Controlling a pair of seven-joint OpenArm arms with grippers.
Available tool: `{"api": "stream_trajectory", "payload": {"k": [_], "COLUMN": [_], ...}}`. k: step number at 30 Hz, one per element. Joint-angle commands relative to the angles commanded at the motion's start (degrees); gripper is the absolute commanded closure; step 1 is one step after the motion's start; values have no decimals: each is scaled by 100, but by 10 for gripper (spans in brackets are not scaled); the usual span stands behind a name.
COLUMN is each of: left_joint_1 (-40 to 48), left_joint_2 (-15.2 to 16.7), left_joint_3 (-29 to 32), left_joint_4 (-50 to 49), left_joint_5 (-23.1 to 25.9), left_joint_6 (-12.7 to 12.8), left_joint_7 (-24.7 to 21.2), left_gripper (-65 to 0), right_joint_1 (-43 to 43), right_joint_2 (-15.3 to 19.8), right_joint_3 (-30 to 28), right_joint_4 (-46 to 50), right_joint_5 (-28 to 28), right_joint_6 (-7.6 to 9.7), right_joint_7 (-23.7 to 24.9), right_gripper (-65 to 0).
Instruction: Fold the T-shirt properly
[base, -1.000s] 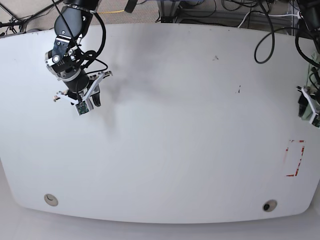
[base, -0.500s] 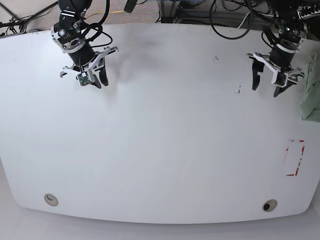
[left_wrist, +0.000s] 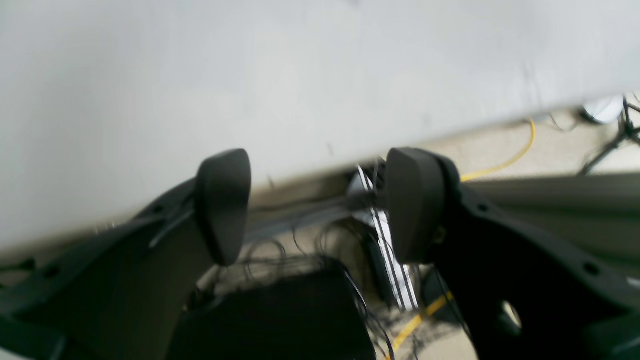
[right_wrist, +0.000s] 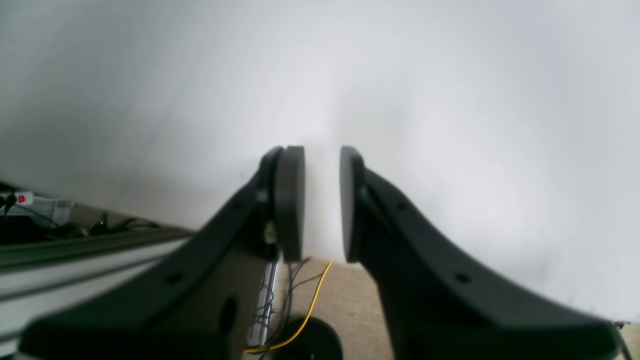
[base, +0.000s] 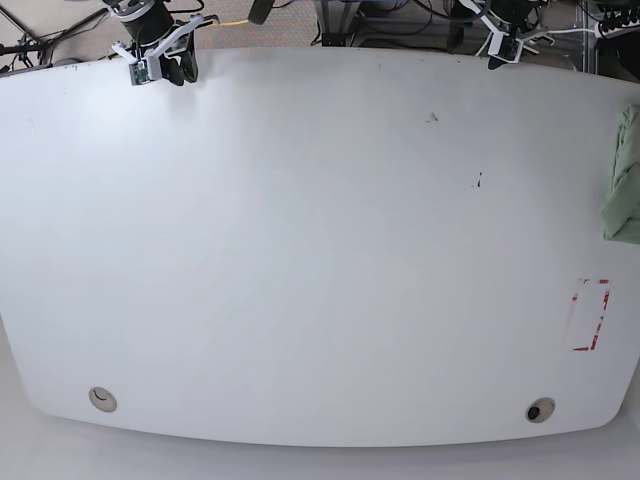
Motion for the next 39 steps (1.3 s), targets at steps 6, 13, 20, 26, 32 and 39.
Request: {"api": "stream_trajectory", "payload": {"k": [6, 13, 20, 26, 32, 39], "left_joint_1": [580, 123, -985, -1899, -2945, -4149], "left_joint_2": [-18, -255, -589, -844, -853, -818], "left_joint_3": [220, 466, 765, 1486, 1952, 2101], "left_joint_4": [-176, -1521, -3578, -5204, -6927, -8695], "left_joint_5": [0, 35, 44, 44, 26, 26], "left_joint_6": [0, 0, 123, 862, 1547, 1556], "left_joint_7": [0, 0, 0, 0, 0, -79], "left_gripper": [-390, -390, -390, -390, -390, -390], "right_joint_1": [-826, -1081, -466, 343, 1143, 1960], "right_joint_2": [-26, -255, -255, -255, -220, -211], "right_joint_3": [-44, -369, -563, -563, -563, -563], "right_joint_4": [-62, -756, -2400, -3666, -4686, -5705], "right_joint_5": [211, -220, -677, -1327, -1767, -2426], "right_joint_6": [0, 0, 0, 0, 0, -224], "right_joint_7": [369, 431, 826, 835, 844, 844], "right_gripper": [-106, -62, -60, -60, -60, -62]}}
